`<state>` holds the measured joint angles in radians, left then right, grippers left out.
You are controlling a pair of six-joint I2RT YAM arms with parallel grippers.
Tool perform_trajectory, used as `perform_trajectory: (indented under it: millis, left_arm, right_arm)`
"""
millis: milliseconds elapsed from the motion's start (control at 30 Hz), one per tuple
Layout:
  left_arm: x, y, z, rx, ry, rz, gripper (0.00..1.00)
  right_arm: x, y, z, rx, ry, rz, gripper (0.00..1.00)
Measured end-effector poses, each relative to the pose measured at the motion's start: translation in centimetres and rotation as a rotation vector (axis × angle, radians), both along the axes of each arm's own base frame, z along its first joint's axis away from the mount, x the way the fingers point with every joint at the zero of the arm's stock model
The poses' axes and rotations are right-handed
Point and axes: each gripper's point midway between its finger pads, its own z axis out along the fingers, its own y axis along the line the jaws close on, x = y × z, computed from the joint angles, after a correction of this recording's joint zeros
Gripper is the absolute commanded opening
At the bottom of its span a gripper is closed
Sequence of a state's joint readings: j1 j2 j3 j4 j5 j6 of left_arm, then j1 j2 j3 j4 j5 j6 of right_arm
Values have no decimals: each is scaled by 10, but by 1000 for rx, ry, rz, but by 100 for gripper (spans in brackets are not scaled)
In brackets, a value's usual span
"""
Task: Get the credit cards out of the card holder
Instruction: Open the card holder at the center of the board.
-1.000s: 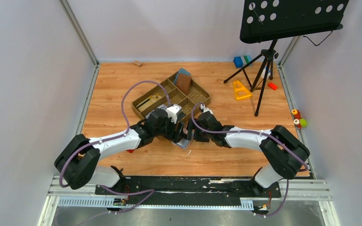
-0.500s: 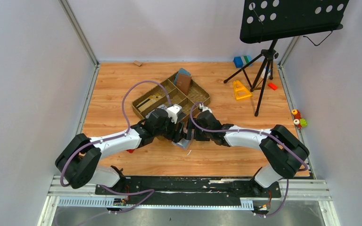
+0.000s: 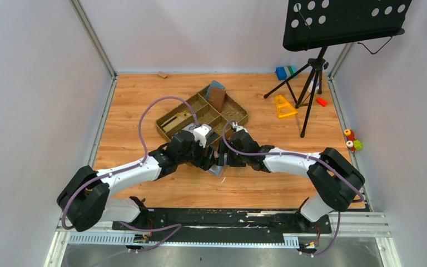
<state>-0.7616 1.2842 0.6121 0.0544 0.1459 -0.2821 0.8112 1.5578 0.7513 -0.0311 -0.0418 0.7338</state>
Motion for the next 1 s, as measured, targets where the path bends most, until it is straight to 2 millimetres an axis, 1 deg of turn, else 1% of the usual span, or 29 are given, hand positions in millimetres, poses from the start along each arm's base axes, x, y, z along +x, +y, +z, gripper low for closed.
perform_trajectory:
  millis: [167,333,500,567,633,800,833,867,933,1000]
  left_arm:
    - [-6,4,10,-33,-20,0,77]
    - [-15,13,15,-72,-24,-1,76]
    - [-17,16,12,-76,-17,4,75]
    - [-17,17,10,-73,-13,3,74]
    - [-16,17,7,-67,-10,3,70]
    - [-13,18,0,-45,-6,14,68]
    - [-12,18,-1,-44,-6,15,66]
    - [-11,17,-1,-45,-8,15,62]
    - [-9,15,-5,-44,-6,16,47]
    - [-8,14,-13,-29,11,15,28]
  right_arm:
    - [1,1,3,6,2,1,72]
    - [13,-6,5,23,7,-27,70]
    - [20,-11,6,40,11,-43,67]
    - [19,-9,7,47,16,-34,67]
    - [19,-5,9,56,20,-24,67]
    - [18,1,14,86,19,-1,67]
    - [18,2,15,92,18,3,67]
    - [18,3,16,96,17,7,67]
    - [18,5,18,102,17,12,67]
    - [18,5,18,104,17,13,67]
